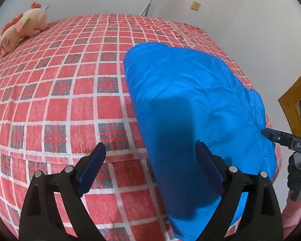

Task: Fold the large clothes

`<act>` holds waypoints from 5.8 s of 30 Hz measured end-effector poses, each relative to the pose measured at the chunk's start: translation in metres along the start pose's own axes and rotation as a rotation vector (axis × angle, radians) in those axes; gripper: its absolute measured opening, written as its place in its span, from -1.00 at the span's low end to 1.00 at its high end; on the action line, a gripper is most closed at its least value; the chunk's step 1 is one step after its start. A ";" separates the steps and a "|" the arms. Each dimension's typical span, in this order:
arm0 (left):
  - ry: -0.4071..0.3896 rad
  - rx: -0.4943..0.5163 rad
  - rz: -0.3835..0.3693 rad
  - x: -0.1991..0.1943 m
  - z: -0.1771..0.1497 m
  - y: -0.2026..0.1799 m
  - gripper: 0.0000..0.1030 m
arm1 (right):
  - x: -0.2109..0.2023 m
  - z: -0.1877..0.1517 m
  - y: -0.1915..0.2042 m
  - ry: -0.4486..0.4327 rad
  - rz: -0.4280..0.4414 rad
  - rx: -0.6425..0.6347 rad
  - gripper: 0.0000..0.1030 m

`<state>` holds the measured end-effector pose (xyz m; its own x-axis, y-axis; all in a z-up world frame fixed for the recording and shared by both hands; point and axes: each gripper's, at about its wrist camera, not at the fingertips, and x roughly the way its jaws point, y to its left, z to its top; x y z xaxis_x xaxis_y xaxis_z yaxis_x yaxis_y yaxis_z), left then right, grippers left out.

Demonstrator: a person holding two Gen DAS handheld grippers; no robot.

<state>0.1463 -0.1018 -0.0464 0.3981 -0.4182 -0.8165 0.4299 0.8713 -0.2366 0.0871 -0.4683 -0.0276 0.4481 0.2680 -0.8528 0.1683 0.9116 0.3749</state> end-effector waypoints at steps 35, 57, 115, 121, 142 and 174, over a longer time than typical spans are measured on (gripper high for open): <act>0.023 -0.022 -0.420 0.035 0.003 -0.006 0.27 | 0.025 -0.014 0.005 0.008 0.379 -0.088 0.05; -0.233 -0.135 -0.215 0.003 0.119 0.126 0.25 | 0.092 0.120 0.123 -0.008 0.487 -0.275 0.03; -0.222 -0.051 0.295 -0.011 0.010 0.096 0.81 | 0.059 0.013 0.127 -0.141 -0.019 -0.294 0.86; -0.239 -0.079 0.348 -0.026 -0.009 0.090 0.86 | 0.053 -0.006 0.130 -0.152 -0.058 -0.283 0.92; -0.314 -0.074 0.361 -0.074 -0.062 0.065 0.86 | 0.016 -0.061 0.131 -0.195 -0.066 -0.266 0.92; -0.356 -0.044 0.367 -0.107 -0.075 0.043 0.86 | -0.023 -0.080 0.145 -0.265 -0.035 -0.329 0.92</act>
<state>0.0613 0.0003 -0.0086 0.7713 -0.1376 -0.6214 0.1786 0.9839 0.0038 0.0308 -0.3177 0.0172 0.6646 0.1845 -0.7241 -0.0823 0.9812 0.1745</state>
